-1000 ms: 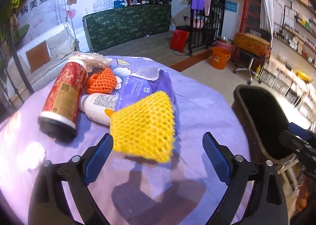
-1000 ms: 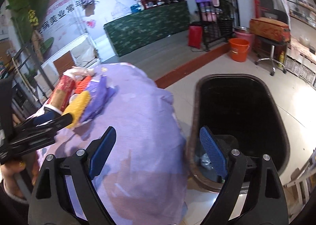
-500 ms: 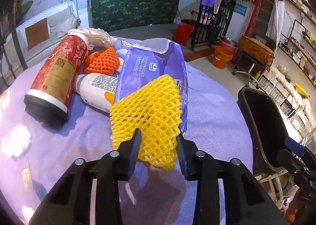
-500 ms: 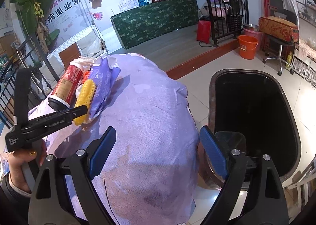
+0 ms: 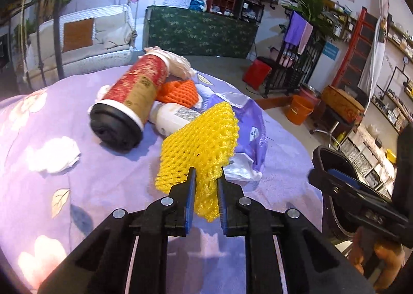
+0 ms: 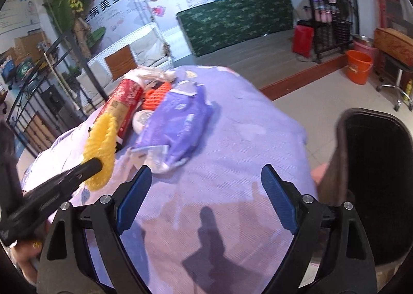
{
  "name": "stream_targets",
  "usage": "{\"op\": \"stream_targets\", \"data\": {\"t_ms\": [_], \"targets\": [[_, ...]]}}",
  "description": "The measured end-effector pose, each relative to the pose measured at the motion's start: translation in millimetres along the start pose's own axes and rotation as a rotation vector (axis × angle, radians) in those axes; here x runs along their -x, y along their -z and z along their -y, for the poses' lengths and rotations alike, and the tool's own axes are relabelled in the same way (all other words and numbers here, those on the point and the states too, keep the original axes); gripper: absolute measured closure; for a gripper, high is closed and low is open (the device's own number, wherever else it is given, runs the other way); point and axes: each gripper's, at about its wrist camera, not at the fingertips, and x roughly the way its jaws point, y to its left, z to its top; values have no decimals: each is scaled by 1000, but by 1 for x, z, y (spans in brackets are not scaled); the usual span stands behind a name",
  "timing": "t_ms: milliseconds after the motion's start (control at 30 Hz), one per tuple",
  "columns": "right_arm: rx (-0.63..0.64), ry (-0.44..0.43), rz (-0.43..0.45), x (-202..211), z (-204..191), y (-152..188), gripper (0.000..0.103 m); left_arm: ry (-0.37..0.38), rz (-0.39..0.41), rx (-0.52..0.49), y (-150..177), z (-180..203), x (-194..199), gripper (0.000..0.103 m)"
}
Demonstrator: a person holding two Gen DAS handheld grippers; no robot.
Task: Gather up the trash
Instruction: 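Grasp the purple snack bag with the right tool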
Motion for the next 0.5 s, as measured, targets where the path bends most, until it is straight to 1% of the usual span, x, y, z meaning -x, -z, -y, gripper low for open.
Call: {"op": "stream_targets", "data": {"t_ms": [67, 167, 233, 333, 433, 500], "targets": [[5, -23, -18, -13, -7, -7, 17, -6, 9, 20, 1, -7, 7, 88], [7, -30, -40, -35, -16, -15, 17, -39, 35, 22, 3, -13, 17, 88], [5, -30, -56, -48, -18, -20, 18, -45, 45, 27, 4, -14, 23, 88], [-15, -39, -94, -69, -20, -27, 29, -50, 44, 33, 6, -21, 27, 88], [-57, -63, -138, -90, -17, -34, 31, -61, 42, 34, 10, -25, 29, 88], [-83, -71, -166, -102, -14, -36, 38, -67, 40, 37, 11, -27, 30, 88]]}}
